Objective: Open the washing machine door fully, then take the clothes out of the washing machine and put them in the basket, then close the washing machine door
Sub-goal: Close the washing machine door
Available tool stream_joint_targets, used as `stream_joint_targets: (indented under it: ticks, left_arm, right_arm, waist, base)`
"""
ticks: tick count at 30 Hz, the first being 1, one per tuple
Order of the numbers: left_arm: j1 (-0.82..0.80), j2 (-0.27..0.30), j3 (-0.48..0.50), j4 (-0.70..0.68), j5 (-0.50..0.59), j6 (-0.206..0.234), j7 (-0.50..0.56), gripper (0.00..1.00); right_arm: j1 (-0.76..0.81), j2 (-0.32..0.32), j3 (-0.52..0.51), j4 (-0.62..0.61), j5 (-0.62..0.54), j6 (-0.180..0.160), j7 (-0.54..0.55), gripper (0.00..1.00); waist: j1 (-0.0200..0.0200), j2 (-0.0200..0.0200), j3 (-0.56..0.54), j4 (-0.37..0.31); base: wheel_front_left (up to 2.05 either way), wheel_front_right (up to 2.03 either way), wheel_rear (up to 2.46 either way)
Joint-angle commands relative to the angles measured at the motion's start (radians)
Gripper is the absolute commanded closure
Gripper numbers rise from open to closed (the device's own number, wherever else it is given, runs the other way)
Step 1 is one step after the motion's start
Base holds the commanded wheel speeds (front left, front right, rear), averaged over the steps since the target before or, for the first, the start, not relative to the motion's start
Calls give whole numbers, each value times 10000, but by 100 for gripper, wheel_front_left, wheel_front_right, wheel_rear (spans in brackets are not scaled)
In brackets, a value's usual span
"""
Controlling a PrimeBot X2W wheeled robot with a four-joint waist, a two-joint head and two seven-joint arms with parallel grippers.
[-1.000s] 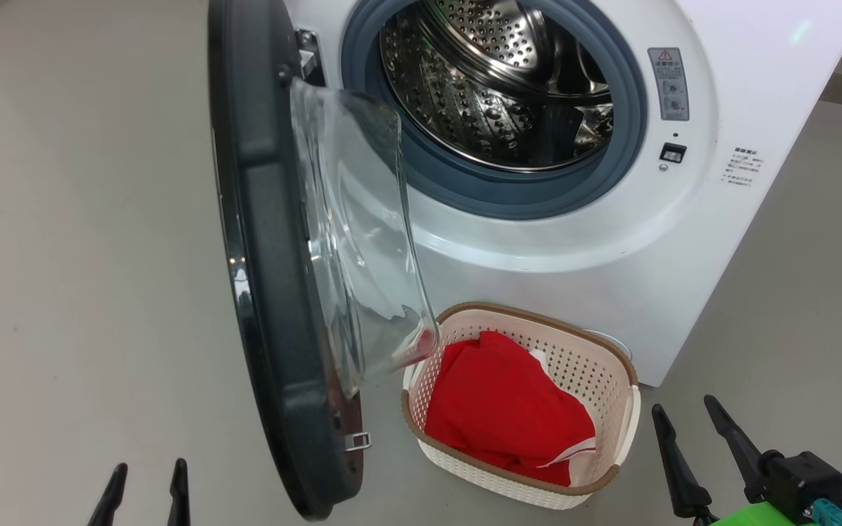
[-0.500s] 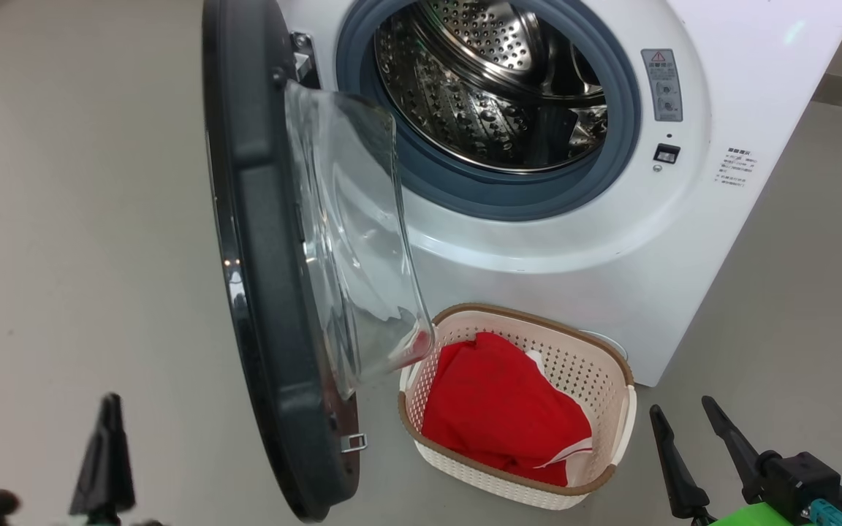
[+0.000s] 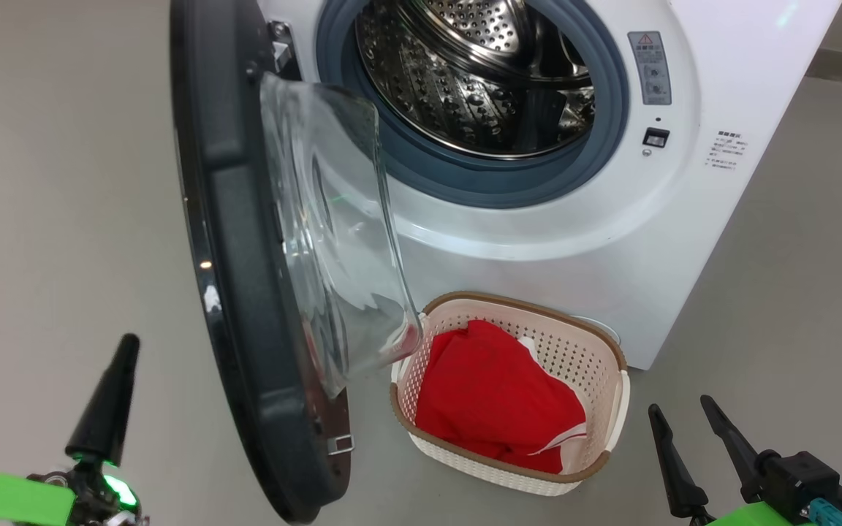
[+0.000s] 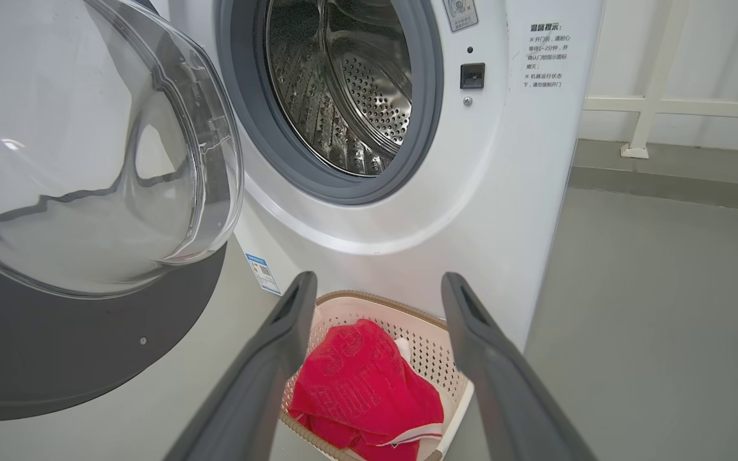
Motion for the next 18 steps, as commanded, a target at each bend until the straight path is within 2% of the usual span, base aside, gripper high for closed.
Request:
stream_joint_targets:
  ticks: [1,7,18]
  left_arm:
    - [-406,426,407,-353,-156,-65,578,100]
    - [-227,624,391,-622,-284,-65,2914,100]
    - [-370,-47,970,-701,-161,-65,4803,100]
  right_arm:
    - [-422,-73,209,-254,49,65,-65,0]
    - [-491,-93,179,-255,57,65,-65,0]
    - [-603,-93,183,-287,55,65,-65,0]
  waist:
    - [0,0,69,-66]
    - [0,0,195,-202]
    - [0,0,352,-426]
  base:
    - [0,0,0]
    - [0,0,0]
    - [0,0,0]
